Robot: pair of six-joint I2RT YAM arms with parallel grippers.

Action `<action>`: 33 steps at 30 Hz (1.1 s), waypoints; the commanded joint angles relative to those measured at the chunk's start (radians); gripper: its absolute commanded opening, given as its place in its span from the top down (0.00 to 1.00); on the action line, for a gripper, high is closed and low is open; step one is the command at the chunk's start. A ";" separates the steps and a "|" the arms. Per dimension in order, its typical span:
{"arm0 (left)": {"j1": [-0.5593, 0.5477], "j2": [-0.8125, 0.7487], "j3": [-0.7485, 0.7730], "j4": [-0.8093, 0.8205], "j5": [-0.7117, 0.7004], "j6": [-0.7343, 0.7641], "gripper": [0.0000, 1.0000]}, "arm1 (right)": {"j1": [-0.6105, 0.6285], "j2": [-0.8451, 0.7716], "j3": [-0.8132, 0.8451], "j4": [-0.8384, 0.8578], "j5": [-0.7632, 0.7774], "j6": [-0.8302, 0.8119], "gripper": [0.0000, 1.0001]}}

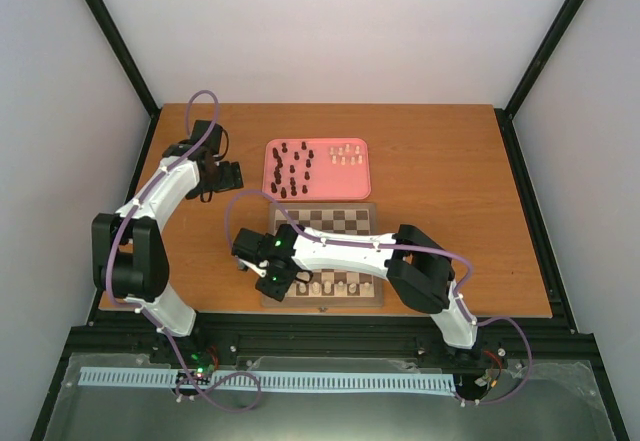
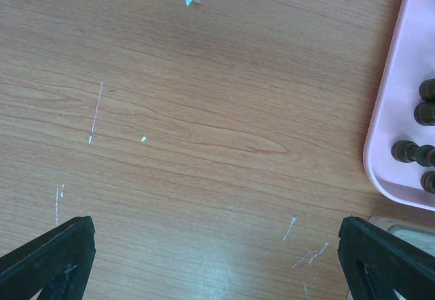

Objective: Set up the chess pieces on the board
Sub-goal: Place the chess piece on the chessboard, then pick up the chess piece from the storage box.

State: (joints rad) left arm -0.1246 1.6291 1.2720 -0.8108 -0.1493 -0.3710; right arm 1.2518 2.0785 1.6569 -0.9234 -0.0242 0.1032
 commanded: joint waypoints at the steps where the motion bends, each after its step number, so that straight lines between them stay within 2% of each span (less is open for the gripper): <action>1: -0.003 0.010 0.037 -0.006 -0.006 -0.008 0.00 | 0.011 -0.037 0.038 0.003 -0.017 -0.054 0.51; 9: -0.003 0.006 0.033 -0.008 -0.011 -0.009 0.00 | 0.011 -0.028 0.090 -0.019 0.013 -0.124 0.47; 12: -0.003 0.001 0.033 -0.011 -0.015 -0.008 0.00 | 0.006 -0.023 0.128 -0.036 0.059 -0.147 0.41; 14: -0.004 -0.005 0.034 -0.014 -0.021 -0.007 0.00 | -0.010 -0.023 0.156 -0.047 0.077 -0.145 0.33; 15: -0.004 -0.009 0.035 -0.015 -0.026 -0.006 0.00 | -0.027 -0.026 0.169 -0.052 0.078 -0.143 0.25; 17: -0.004 -0.017 0.034 -0.017 -0.033 -0.004 0.00 | -0.063 -0.040 0.184 -0.050 0.085 -0.141 0.03; 18: -0.003 -0.020 0.035 -0.017 -0.033 -0.002 0.00 | -0.086 -0.048 0.192 -0.048 0.090 -0.143 0.00; 24: -0.003 -0.036 0.042 -0.029 -0.046 0.001 0.00 | -0.244 -0.070 0.272 -0.081 0.130 -0.121 0.00; 29: -0.003 -0.043 0.056 -0.037 -0.048 -0.001 0.00 | -0.456 -0.049 0.339 -0.089 0.120 -0.087 0.00; 31: -0.004 -0.043 0.059 -0.042 -0.041 -0.004 0.00 | -0.532 -0.010 0.400 -0.098 0.116 -0.061 0.03; 33: -0.003 -0.045 0.060 -0.045 -0.034 -0.007 0.00 | -0.590 0.036 0.458 -0.096 0.127 -0.046 0.10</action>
State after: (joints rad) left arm -0.1246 1.6127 1.2907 -0.8356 -0.1837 -0.3706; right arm 0.7624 2.0636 2.0136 -1.0046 0.0784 0.0074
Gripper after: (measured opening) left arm 0.997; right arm 0.957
